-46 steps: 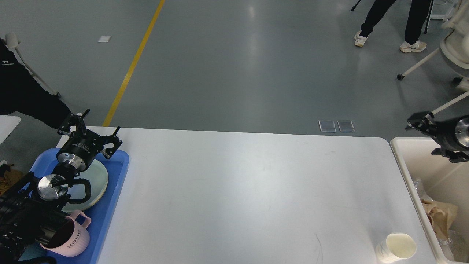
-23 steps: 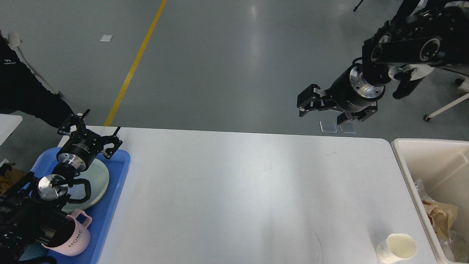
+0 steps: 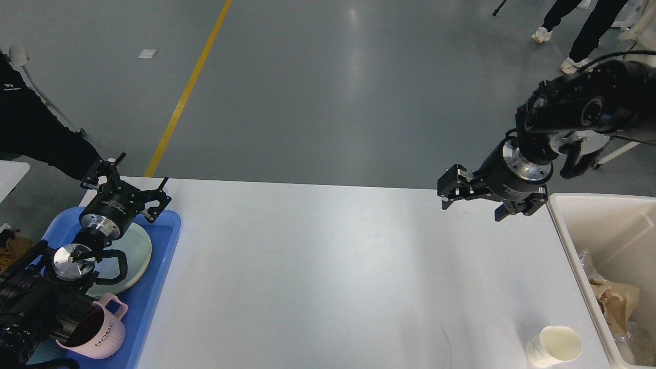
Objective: Tidy desktop
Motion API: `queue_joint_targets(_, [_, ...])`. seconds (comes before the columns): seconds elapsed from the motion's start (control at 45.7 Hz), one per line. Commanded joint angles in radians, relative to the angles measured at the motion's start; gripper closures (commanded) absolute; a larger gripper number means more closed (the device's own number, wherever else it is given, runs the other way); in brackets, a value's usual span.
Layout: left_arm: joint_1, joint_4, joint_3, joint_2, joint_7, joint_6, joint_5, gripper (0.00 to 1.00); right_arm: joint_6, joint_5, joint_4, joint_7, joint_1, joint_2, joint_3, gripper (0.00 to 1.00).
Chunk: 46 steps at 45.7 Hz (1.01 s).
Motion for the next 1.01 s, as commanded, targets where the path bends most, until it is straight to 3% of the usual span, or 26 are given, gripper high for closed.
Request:
queue_joint_targets(0.0, [0.0,0.0,0.0,0.0,0.0,0.0,0.0,0.03,0.001,-0.004,-0.012,0.0,-0.12,-0.092,-0.038,0.0])
queue_joint_targets(0.307, [0.0,0.0,0.0,0.0,0.0,0.0,0.0,0.03,0.0,-0.006,-0.015,0.0,-0.268,-0.186,-0.079,0.0])
queue_joint_targets(0.986, [0.0,0.0,0.0,0.0,0.0,0.0,0.001,0.03,-0.011,-0.006,-0.098,0.0,-0.453,-0.176,-0.059,0.0])
